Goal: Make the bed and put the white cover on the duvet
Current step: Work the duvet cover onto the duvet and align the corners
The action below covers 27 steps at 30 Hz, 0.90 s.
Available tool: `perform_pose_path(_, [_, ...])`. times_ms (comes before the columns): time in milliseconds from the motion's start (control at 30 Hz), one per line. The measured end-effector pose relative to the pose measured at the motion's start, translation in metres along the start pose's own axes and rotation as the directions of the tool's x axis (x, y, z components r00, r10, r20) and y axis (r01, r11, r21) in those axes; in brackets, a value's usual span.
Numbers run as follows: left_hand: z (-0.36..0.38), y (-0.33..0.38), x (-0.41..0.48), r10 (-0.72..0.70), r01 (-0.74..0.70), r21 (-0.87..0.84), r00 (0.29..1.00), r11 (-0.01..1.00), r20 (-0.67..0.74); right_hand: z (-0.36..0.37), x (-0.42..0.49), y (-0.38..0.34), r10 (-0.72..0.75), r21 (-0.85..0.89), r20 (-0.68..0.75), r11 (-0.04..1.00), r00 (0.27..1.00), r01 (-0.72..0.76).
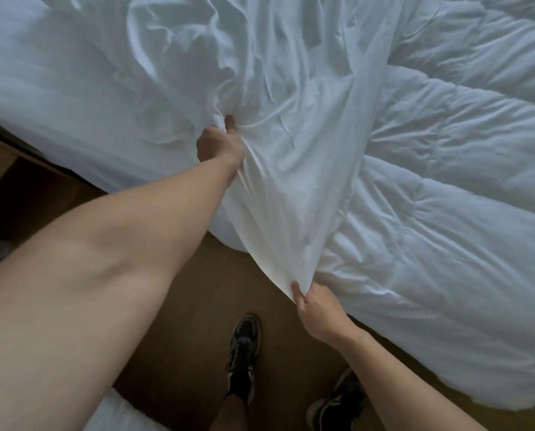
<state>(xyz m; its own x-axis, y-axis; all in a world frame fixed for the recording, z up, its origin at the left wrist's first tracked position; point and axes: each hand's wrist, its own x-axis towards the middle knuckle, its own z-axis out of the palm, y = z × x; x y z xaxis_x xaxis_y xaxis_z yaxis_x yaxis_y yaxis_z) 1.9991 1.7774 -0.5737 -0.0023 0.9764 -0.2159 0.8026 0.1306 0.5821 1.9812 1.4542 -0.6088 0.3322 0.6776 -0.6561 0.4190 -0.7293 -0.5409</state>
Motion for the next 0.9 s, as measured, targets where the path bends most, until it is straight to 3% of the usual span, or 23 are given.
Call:
perform_pose_path(200, [-0.013, 0.005, -0.013, 0.056, -0.05, -0.071, 0.994, 0.996, 0.091, -0.003, -0.003, 0.002, -0.077, -0.001, 0.029, 0.997, 0.997, 0.077])
perform_pose_path(300, [-0.029, -0.034, -0.072, 0.226, -0.22, -0.073, 0.971, 0.973, 0.079, -0.01, -0.005, 0.001, -0.171, -0.046, -0.061, 0.985, 0.983, 0.169])
perform_pose_path(333, [-0.033, -0.056, -0.102, 0.296, -0.292, -0.056, 0.949, 0.955, 0.103, -0.015, -0.006, 0.0, -0.292, -0.109, -0.17, 0.955, 0.941, 0.277])
perform_pose_path(400, [-0.032, -0.102, -0.17, 0.394, -0.4, -0.039, 0.874, 0.916, 0.283, -0.026, -0.004, 0.006, -0.488, -0.269, -0.342, 0.87, 0.803, 0.414])
perform_pose_path(467, [-0.019, -0.133, -0.225, 0.368, -0.398, -0.037, 0.802, 0.917, 0.47, -0.046, 0.008, 0.016, -0.491, -0.35, -0.46, 0.866, 0.74, 0.358])
perform_pose_path(500, [-0.007, -0.142, -0.241, 0.332, -0.363, -0.033, 0.805, 0.931, 0.492, -0.058, 0.015, 0.018, -0.466, -0.362, -0.521, 0.879, 0.715, 0.31])
perform_pose_path(567, [0.017, -0.138, -0.258, 0.227, -0.207, -0.093, 0.884, 0.974, 0.41, -0.084, 0.028, 0.018, -0.457, -0.38, -0.639, 0.887, 0.619, 0.263])
perform_pose_path(633, [0.033, -0.123, -0.266, 0.085, -0.033, -0.203, 0.963, 0.979, 0.256, -0.106, 0.041, 0.002, -0.528, -0.413, -0.655, 0.849, 0.541, 0.33])
perform_pose_path(667, [0.039, -0.116, -0.27, 0.017, 0.027, -0.241, 0.984, 0.97, 0.178, -0.114, 0.048, -0.011, -0.59, -0.436, -0.603, 0.808, 0.538, 0.397])
perform_pose_path(767, [0.052, -0.102, -0.275, -0.148, 0.149, -0.31, 0.989, 0.939, 0.029, -0.124, 0.067, -0.053, -0.688, -0.408, -0.364, 0.723, 0.627, 0.557])
perform_pose_path(900, [0.057, -0.1, -0.264, -0.205, 0.149, -0.381, 0.972, 0.912, -0.112, -0.116, 0.06, -0.046, -0.769, -0.464, -0.277, 0.632, 0.576, 0.621])
